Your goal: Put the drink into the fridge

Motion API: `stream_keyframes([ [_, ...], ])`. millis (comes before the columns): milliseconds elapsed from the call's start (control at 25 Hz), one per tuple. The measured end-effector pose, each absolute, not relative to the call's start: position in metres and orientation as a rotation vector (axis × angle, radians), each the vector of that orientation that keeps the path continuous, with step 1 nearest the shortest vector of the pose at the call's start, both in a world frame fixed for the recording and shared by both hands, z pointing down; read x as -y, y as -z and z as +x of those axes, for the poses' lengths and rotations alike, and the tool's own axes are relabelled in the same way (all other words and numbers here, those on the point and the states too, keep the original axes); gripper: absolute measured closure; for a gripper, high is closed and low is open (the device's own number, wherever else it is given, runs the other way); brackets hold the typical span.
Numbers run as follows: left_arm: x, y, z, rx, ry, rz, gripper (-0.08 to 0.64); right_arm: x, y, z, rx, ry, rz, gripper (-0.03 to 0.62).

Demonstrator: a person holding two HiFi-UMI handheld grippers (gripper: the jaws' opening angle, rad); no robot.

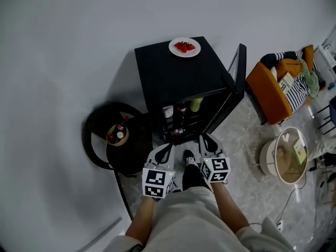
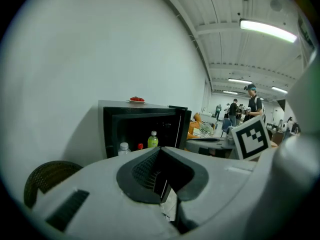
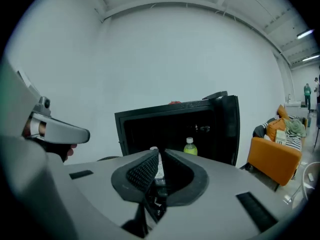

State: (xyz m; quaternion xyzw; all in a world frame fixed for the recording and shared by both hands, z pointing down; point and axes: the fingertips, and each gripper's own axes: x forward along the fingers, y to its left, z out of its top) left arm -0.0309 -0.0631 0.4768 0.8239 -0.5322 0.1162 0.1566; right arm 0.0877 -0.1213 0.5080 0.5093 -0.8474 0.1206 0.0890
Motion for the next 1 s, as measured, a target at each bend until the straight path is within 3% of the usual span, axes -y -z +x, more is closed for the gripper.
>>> stream_keyframes([
  [240, 0.049, -0.491, -0.032, 1.517, -0.304, 2.32, 0.551, 0.099, -0.505, 0.096, 2.541, -0.423, 1.51, 0.584],
  [1000, 0.028, -0.499, -0.052, 1.534, -0.336, 2.308, 0.551, 0.071, -0.515, 0.11, 2.442, -0.478, 1.534, 0.584],
])
